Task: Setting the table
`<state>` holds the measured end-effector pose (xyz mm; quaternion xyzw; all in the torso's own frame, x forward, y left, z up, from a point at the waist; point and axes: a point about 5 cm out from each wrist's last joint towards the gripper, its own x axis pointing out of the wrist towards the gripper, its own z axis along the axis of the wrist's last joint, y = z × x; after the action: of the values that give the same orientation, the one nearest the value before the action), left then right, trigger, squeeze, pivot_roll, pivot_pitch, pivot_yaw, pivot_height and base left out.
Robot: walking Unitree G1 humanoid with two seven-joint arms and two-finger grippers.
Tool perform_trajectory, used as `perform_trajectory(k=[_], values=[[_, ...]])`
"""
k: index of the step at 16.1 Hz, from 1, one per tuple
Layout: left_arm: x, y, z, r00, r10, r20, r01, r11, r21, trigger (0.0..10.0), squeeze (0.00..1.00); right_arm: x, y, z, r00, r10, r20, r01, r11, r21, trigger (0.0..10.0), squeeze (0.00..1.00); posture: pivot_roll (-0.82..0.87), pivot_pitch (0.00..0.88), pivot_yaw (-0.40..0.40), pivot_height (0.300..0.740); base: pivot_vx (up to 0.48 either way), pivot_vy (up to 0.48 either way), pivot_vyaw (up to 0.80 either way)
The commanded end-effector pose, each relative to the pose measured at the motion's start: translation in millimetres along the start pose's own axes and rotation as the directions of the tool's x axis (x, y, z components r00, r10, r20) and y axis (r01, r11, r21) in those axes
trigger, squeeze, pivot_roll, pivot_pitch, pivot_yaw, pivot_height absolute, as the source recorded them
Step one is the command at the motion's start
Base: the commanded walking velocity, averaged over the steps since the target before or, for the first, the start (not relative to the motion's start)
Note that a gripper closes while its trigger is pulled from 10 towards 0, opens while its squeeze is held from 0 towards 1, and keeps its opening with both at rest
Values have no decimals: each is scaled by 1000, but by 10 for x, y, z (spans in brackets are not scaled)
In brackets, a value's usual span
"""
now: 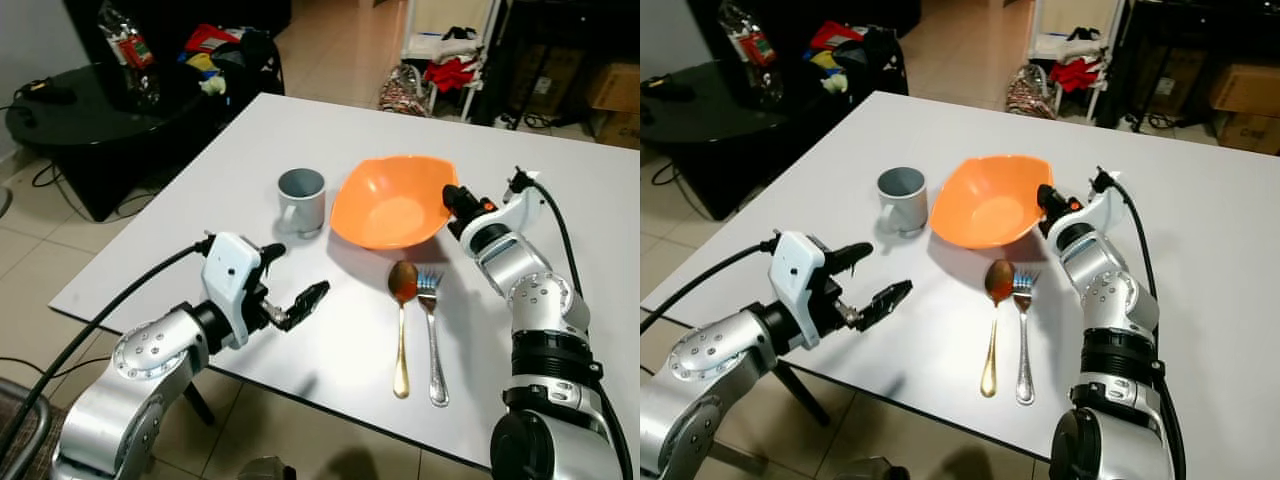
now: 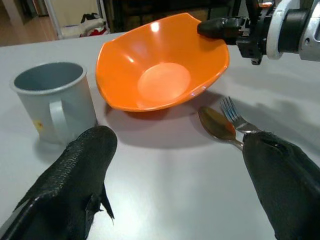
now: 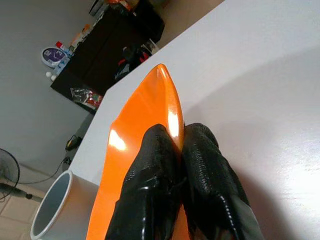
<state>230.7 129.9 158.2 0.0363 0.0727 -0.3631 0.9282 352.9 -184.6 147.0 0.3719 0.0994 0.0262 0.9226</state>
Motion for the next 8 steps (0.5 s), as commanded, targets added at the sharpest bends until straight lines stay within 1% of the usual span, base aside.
perform_trajectory(k=[1, 3, 5, 7, 8], values=[[-13, -18, 25, 1000, -14, 1, 14, 1000, 6, 10000, 0, 30, 79, 81, 998, 42, 41, -43, 999, 15, 10000, 0, 158, 0, 36, 740, 0, 0, 0], [-25, -23, 33, 1000, -11, -1, 11, 1000, 3, 10000, 0, 67, 17, 38, 999, 33, 29, -35, 996, 78, 10000, 0, 163, 0, 35, 740, 0, 0, 0], [-30, -17, 33, 1000, -11, -6, 11, 1000, 6, 10000, 0, 88, -22, -4, 1000, 28, 7, -28, 992, 120, 10000, 0, 163, 0, 37, 740, 0, 0, 0], [-28, -9, 38, 1000, -9, -5, 9, 1000, 10, 10000, 0, 91, -50, -24, 1000, 23, -11, -22, 992, 125, 10000, 0, 162, 0, 39, 740, 0, 0, 0], [-26, -6, 41, 1000, -8, -5, 8, 1000, 11, 10000, 0, 92, -71, -33, 1000, 22, -17, -19, 991, 131, 10000, 208, 161, 0, 41, 740, 0, 0, 0]])
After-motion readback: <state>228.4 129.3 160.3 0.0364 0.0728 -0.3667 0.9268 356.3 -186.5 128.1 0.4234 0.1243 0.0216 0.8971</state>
